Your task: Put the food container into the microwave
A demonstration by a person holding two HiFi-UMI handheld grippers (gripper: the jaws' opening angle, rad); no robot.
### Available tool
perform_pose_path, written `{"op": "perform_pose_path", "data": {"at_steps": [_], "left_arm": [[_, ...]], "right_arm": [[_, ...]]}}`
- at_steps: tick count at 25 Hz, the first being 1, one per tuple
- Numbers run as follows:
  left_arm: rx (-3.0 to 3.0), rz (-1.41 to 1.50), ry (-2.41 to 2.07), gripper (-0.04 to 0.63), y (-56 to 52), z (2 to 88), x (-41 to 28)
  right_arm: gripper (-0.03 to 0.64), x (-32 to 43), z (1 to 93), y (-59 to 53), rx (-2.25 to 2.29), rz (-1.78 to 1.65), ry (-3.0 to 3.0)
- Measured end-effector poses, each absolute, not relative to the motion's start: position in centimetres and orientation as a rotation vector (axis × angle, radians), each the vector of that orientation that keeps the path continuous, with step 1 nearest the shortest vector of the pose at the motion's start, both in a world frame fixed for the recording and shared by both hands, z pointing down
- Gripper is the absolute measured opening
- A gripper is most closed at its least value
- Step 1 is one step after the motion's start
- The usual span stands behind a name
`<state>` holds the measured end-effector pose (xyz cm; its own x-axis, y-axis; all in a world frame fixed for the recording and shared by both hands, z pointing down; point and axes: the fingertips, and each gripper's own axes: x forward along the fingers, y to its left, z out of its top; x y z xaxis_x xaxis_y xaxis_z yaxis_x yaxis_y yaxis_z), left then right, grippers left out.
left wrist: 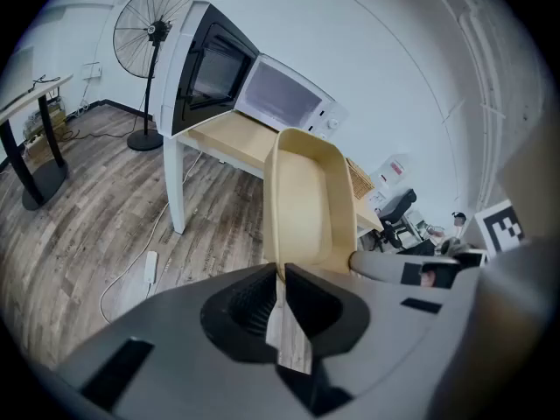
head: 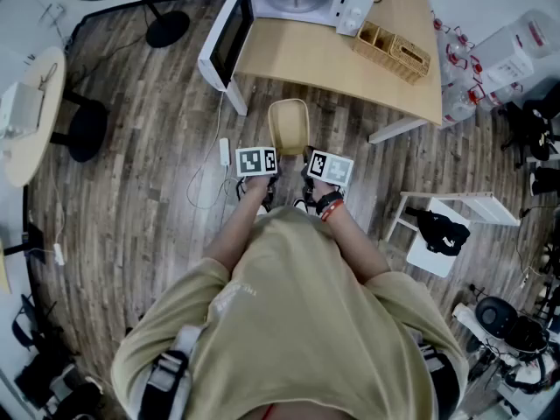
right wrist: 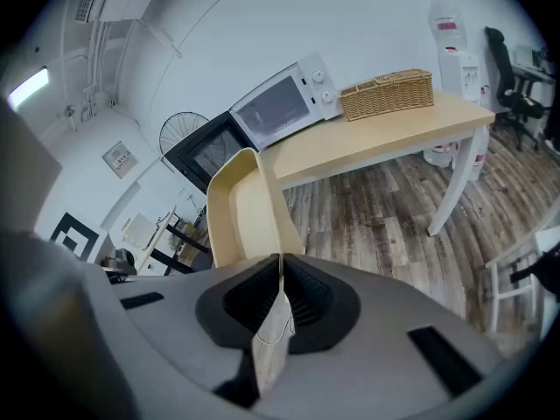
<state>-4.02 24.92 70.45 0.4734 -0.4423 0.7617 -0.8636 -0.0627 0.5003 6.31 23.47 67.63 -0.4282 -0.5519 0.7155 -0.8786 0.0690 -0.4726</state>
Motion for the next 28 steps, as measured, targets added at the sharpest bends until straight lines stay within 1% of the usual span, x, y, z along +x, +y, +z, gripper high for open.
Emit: {"op": "perform_pose_path", "data": {"at_steps": [11,25,28], "left_arm": [[1.694,0.483,-1.147,0.046,25.3,69.6,-2.4],[1.652,0.475,-1.2,0.046,26.0,69.9,2.3],[1.656,0.481,-1.208,0.046,25.9,69.9,3.7]], "right_arm": [[0.035,8.3,67.8,24.5,1.44,1.432,-2.032],[0.034,13.2,68.7,25.2,1.419,1.635,-2.044],[0.034,14.6,68.9,24.9,1.418,1.622,-2.043]]}}
